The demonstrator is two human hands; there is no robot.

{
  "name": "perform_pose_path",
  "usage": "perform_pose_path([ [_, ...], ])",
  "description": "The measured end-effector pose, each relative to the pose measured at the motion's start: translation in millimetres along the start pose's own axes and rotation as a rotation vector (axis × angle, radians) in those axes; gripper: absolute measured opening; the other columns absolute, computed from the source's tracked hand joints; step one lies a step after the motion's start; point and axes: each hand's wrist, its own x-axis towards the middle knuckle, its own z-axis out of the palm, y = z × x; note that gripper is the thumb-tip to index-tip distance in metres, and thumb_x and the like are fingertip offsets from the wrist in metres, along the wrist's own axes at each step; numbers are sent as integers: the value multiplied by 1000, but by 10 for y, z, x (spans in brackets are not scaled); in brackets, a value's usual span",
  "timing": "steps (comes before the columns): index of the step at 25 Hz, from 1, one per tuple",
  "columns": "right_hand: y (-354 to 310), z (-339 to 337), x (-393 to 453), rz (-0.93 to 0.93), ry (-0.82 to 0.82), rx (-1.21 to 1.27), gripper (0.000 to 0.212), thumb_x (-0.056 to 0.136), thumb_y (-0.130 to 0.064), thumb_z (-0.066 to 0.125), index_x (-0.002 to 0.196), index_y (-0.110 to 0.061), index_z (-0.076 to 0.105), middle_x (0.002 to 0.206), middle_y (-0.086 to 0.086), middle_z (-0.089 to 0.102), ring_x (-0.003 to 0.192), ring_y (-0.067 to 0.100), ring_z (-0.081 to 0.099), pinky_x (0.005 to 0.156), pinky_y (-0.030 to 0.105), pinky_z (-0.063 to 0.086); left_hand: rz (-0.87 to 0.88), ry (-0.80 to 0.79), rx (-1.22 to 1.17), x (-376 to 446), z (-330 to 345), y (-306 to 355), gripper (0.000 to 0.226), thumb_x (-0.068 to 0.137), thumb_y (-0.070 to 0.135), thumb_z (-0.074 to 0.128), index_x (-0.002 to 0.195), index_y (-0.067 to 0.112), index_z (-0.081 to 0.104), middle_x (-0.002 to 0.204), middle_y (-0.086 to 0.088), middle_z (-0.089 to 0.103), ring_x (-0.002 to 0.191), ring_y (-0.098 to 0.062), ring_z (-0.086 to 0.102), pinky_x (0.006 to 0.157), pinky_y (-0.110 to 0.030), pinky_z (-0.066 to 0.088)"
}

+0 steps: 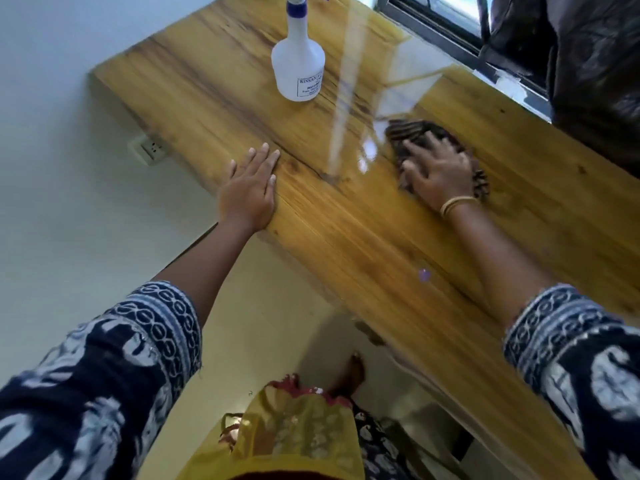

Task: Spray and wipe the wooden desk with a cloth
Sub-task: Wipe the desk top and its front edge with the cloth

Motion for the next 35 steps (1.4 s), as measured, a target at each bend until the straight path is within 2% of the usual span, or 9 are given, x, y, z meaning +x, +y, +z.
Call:
perform_pose_path([
  [3,-302,-28,-136,129,-35,3,59,91,-63,24,147,-48,34,162,5,25,149,33,21,117,57,16,20,-35,-4,-83,8,26,52,105,34,25,155,24,22,164,2,16,151,-18,10,122,-42,7],
  [8,-1059,111,-1648,-576,-148,9,47,98,-57,36,144,-49,40,161,-2,28,149,31,23,118,56,14,74,-15,-62,-433,94,256,61,99,45,21,153,18,30,162,-3,21,151,-18,13,122,-43,10],
  [11,-757,41,-1667,-760,-218,14,47,97,-57,37,144,-50,40,161,-7,27,150,25,21,120,50,11,99,-23,-41,-523,107,447,62,99,45,18,152,18,31,162,-2,22,151,-18,14,121,-43,11],
  [19,1602,-272,69,274,-40,-6,64,88,-64,24,147,-45,36,162,6,26,148,32,22,117,55,17,173,-74,4,-557,347,1161,59,100,44,26,155,21,24,163,3,17,151,-14,12,123,-40,10],
  [21,1556,-285,110,331,-36,-2,66,87,-64,20,148,-44,36,161,8,28,147,34,23,117,57,16,194,-84,23,-532,357,1185,59,100,44,23,155,23,22,163,4,17,151,-14,12,122,-42,12],
  [27,366,-87,-1096,-552,-188,-26,54,96,-62,28,148,-50,28,163,1,23,150,30,20,118,56,13,183,-82,54,-535,369,1233,61,98,45,18,155,23,20,163,2,16,151,-14,11,122,-42,12],
  [30,505,-137,-1134,-884,-257,-11,53,95,-63,37,146,-51,32,162,-3,25,150,25,21,119,51,12,149,-47,-23,-523,476,1591,63,93,39,21,153,21,29,161,2,23,150,-15,17,121,-39,12],
  [32,874,-162,-502,-696,-155,-23,53,93,-64,37,145,-50,36,161,-1,30,148,26,26,119,54,15,168,-46,-3,-512,547,1789,60,96,39,21,154,22,27,161,3,22,150,-14,16,121,-38,12],
  [35,1679,-278,549,-173,-63,-34,61,87,-66,33,145,-47,38,161,5,28,147,31,26,115,56,18,222,-86,3,-453,555,1798,57,101,41,21,155,25,22,162,6,18,150,-12,12,122,-38,11],
])
